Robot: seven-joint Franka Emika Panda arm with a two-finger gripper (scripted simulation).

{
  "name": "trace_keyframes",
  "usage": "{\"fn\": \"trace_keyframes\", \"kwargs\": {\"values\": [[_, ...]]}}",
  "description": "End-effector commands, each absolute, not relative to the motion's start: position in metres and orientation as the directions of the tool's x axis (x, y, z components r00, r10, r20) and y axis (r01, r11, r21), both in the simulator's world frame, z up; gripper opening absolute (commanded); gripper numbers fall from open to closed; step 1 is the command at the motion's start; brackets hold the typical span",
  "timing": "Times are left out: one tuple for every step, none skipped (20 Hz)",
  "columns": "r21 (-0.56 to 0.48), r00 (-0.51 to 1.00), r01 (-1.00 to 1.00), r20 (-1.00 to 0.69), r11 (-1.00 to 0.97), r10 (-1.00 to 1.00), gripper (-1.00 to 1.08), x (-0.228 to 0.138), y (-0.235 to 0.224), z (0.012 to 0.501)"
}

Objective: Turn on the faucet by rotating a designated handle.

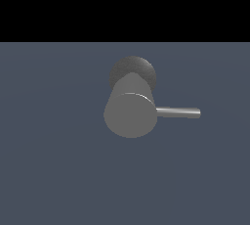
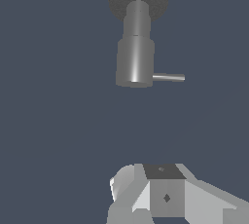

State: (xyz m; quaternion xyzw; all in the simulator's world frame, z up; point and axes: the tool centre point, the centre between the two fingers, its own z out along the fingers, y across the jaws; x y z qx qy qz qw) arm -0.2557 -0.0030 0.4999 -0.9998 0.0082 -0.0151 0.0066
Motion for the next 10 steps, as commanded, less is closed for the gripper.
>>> {"fn": "trace_keyframes", "kwargs": {"values": [[-0.013, 0.999, -0.016, 0.03, -1.0, -0.017, -1.0, -0.256, -0.003, 0.5], [-0.013, 0.999, -0.015, 0.03, -1.0, -0.015, -1.0, -0.256, -0.003, 0.5], [-0.012, 0.999, -0.012, 0.03, -1.0, -0.012, -1.0, -0.256, -0.002, 0.5], [-0.01, 1.0, -0.006, 0.029, -1.0, -0.006, -1.0, -0.255, 0.0, 0.5], [-0.007, 1.0, 0.001, 0.028, -1.0, 0.001, -1.0, -0.255, 0.002, 0.5], [-0.004, 1.0, 0.011, 0.028, -1.0, 0.011, -1.0, -0.255, 0.005, 0.5], [-0.002, 0.999, 0.022, 0.027, -1.0, 0.022, -1.0, -0.255, 0.008, 0.5], [-0.001, 0.999, 0.032, 0.027, -0.999, 0.032, -1.0, -0.254, 0.011, 0.5], [-0.002, 0.999, 0.04, 0.028, -0.999, 0.04, -1.0, -0.254, 0.013, 0.5], [-0.003, 0.998, 0.047, 0.029, -0.999, 0.047, -1.0, -0.254, 0.015, 0.5]]}}
